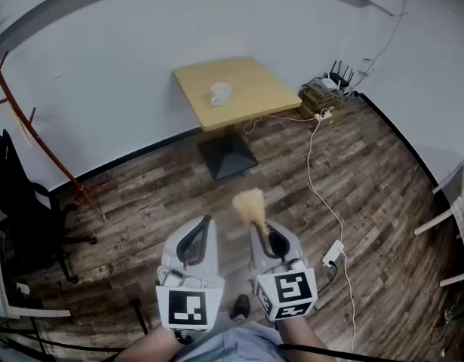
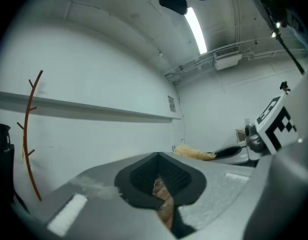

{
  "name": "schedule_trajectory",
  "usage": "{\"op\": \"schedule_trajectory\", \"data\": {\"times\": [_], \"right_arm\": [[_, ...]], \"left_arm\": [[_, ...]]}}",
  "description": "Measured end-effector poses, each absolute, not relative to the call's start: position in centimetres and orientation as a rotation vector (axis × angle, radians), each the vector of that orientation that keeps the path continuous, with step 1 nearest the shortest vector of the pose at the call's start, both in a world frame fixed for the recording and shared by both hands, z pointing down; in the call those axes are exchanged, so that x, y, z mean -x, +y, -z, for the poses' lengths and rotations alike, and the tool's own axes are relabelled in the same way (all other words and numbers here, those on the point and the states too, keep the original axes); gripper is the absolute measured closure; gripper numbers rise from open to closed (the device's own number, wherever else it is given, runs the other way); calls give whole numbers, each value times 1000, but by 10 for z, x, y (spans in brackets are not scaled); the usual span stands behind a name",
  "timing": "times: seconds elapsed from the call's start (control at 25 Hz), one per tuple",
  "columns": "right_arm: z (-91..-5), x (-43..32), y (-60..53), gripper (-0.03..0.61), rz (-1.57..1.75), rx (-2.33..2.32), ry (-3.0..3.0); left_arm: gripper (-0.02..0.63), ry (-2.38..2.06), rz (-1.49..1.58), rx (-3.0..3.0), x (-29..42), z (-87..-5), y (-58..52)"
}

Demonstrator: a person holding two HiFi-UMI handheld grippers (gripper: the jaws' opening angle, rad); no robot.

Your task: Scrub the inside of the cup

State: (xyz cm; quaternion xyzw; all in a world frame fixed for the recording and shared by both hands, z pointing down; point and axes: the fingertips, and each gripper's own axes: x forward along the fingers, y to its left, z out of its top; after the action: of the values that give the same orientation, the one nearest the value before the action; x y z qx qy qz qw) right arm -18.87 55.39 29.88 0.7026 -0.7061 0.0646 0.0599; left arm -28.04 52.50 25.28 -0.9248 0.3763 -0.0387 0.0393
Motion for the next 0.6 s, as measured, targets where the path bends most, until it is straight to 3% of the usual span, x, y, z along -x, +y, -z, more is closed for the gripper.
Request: {"op": "schedule_trajectory", "data": {"times": [0.6], "right_arm": [[-306, 120, 559, 518, -246, -2109, -2227]], "left_arm": [[594, 1193, 171, 2823, 210, -262, 535]]}}
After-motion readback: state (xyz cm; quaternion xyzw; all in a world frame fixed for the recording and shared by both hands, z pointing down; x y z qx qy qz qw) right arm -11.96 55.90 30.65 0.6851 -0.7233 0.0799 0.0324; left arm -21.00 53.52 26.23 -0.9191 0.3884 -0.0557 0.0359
